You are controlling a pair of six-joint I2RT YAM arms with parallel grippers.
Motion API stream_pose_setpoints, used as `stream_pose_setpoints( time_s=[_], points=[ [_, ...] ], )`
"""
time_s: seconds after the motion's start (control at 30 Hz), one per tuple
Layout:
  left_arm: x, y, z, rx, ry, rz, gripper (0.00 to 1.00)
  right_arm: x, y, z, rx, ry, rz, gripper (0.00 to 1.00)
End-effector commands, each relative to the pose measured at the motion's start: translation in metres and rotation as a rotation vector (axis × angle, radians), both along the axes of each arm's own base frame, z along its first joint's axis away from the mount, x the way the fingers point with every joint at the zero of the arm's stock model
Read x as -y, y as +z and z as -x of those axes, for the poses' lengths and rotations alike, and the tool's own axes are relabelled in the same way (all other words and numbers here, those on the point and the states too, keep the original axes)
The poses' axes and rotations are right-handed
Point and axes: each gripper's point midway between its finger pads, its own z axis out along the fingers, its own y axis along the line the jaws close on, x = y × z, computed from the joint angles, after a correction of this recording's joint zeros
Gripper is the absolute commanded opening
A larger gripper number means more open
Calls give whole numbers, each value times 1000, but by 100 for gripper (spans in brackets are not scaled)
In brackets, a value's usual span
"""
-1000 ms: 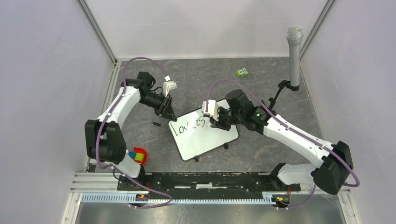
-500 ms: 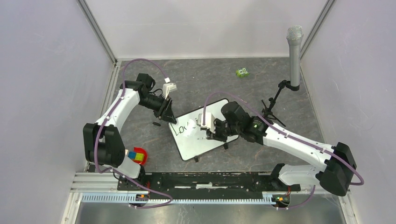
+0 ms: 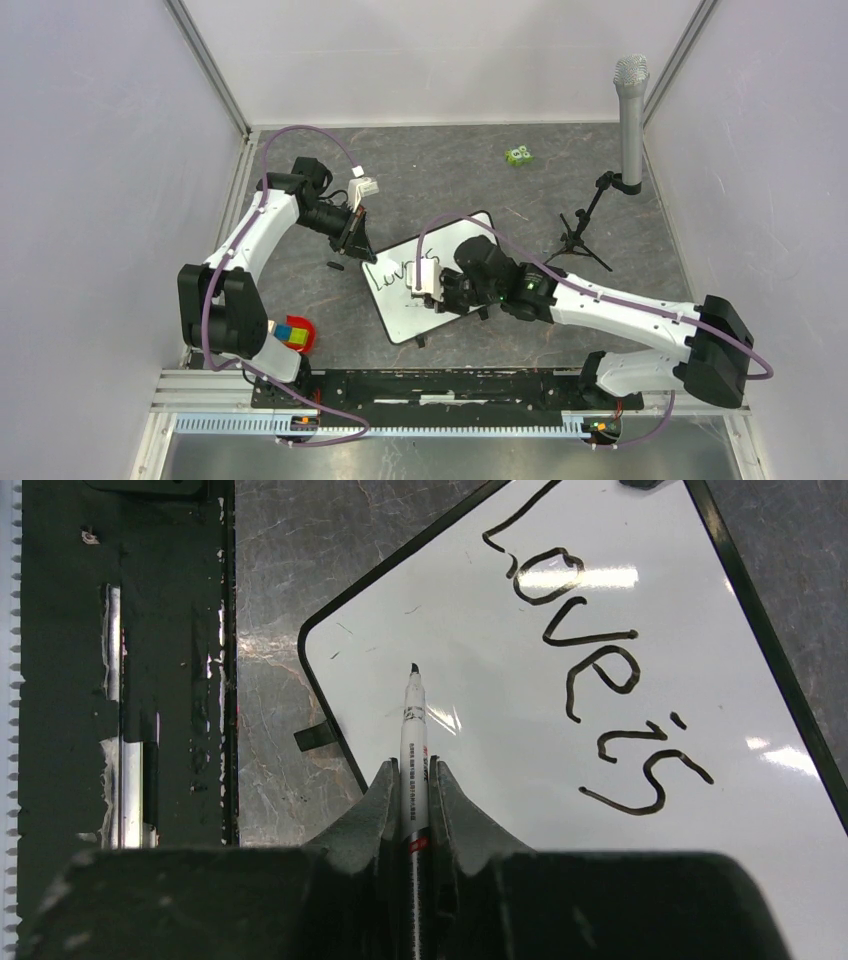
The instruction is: Write a sentence on the whiteboard
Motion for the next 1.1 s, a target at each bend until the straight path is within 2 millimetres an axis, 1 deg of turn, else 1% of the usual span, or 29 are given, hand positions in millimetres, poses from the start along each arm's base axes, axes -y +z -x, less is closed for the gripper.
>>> stream_pose_setpoints(
  time_s=[0.0,0.23,0.53,0.83,1.07],
  points=[
    [2,0,2,-1,-10,13,12,-13,2,-5,42,-28,-24,0],
    [0,-3,0,-6,-9,-1,2,-19,-9,0,84,-35,-6,0],
    [0,-4,-1,-9,-10,-2,2,-25,-22,11,103,8,17,0],
    [0,-5,0,-8,-12,-3,2,-29,-30,6,119,4,25,0],
    [0,-5,-1,-6,-12,-5,2,-23,-41,3,142,-3,61,0]
  ],
)
